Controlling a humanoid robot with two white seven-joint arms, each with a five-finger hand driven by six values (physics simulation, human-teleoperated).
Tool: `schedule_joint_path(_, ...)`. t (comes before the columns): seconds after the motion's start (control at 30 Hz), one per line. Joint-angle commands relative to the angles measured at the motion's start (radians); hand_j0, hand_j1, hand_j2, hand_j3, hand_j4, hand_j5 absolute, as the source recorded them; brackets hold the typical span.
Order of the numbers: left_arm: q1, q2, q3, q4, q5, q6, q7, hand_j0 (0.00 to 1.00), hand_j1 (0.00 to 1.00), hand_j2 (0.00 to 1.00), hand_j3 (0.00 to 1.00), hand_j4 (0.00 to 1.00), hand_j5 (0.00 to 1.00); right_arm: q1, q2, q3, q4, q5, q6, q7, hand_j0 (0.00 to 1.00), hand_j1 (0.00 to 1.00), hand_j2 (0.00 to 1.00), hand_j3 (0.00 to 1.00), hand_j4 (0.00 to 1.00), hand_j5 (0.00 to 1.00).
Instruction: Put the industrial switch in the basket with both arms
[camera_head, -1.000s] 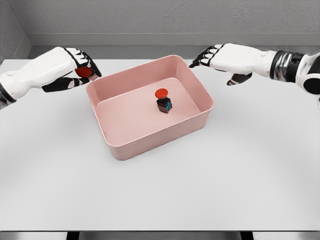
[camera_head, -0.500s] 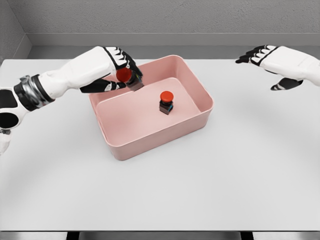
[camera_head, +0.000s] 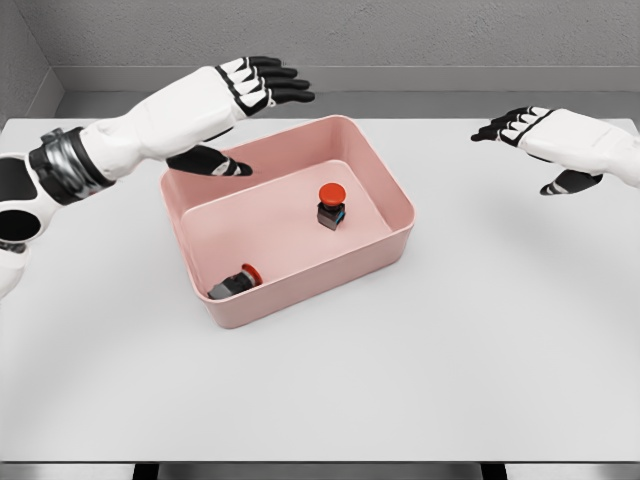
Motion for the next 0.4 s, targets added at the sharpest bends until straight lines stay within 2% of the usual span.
schedule_joint_path(0.0,0.005,0.087,0.006,-0.007,0.013,0.001,0.004,1.0,1.0,1.0,1.0,1.0,1.0,0.002,0.002,0.0,0.001,-0.006,0.003,-0.001,1.0,1.0,1.0,1.0,1.0,1.0)
schedule_joint_path(0.1,0.1,0.2,0.067,-0.003,0.036,0.001,0.004,1.0,1.0,1.0,1.0,1.0,1.0,0.006,0.005,0.0,0.001,-0.004,0.003,-0.001,1.0,1.0,1.0,1.0,1.0,1.0)
schedule_joint_path(0.17,0.124,0.214,0.104,-0.003,0.043,0.001,0.006,1.0,1.0,1.0,1.0,1.0,1.0,0.006,0.007,0.002,-0.002,-0.004,0.003,-0.001,1.0,1.0,1.0,1.0,1.0,1.0)
schedule_joint_path(0.2,0.149,0.252,0.127,-0.004,0.054,0.001,0.006,1.0,1.0,1.0,1.0,1.0,1.0,0.008,0.007,0.002,-0.002,-0.004,0.003,-0.001,1.0,1.0,1.0,1.0,1.0,1.0)
schedule_joint_path(0.27,0.176,0.28,0.162,-0.001,0.097,0.001,0.004,1.0,1.0,1.0,1.0,1.0,1.0,0.011,0.008,0.002,-0.002,-0.004,0.003,-0.001,1.0,1.0,1.0,1.0,1.0,1.0)
schedule_joint_path(0.37,0.207,0.282,0.193,0.011,0.099,0.001,0.004,1.0,1.0,1.0,1.0,1.0,1.0,0.015,0.01,0.002,-0.004,-0.004,0.003,-0.001,1.0,1.0,1.0,1.0,1.0,1.0)
